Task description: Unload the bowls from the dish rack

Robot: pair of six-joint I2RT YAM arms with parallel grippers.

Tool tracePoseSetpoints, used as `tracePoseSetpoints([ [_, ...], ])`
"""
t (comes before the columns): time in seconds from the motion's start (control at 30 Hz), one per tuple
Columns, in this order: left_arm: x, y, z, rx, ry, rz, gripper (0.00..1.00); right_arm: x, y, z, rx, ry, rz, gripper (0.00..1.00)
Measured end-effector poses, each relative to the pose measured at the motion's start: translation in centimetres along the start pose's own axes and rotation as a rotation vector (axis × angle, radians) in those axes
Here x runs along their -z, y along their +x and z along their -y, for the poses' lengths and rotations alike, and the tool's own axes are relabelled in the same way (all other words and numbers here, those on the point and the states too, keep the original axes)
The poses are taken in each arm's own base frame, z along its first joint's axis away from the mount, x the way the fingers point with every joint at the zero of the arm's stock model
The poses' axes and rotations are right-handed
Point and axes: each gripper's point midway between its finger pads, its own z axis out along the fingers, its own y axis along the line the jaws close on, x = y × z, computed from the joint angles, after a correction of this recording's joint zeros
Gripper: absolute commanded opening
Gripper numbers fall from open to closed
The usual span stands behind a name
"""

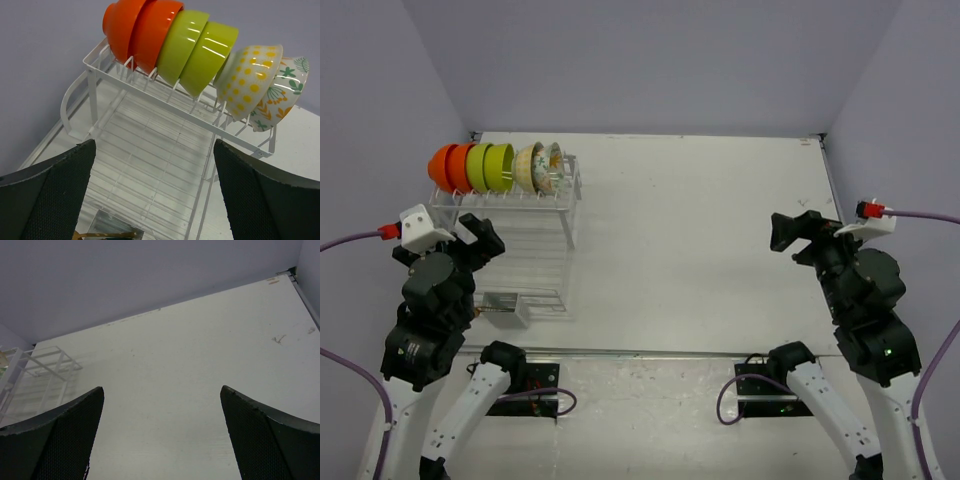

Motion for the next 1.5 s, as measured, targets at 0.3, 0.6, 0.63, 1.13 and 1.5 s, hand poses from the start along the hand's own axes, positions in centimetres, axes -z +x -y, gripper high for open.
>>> tracePoseSetpoints([
  [0.3, -0.8, 2.2, -0.1, -0.027, -0.009, -0.038, 1.00, -0.8, 0.4, -2.7, -0.036, -0.151, 0.025, 0.99],
  [0.6, -1.7, 4.6, -0.9, -0.025, -0.048, -0.043, 1.00, -2.9, 1.5, -14.8, -0.306, -0.712, -0.131, 0.99],
  [0.63, -1.8, 4.5, -1.0, -0.023, -0.052, -0.038, 1.00, -3.9, 2.4, -16.5, -0.328, -0.758, -0.193, 0.99],
  [1.13, -2.4, 4.7, -0.7, -0.015, -0.056, -0.034, 1.00, -13.7, 12.0, -38.0, -0.465, -1.017, -0.567, 0.74],
  [1.5, -2.6, 4.9, -0.1, -0.012, -0.023, -0.042, 1.00, -17.1, 16.1, -43.4, -0.457, -1.039, -0.636, 0.65],
])
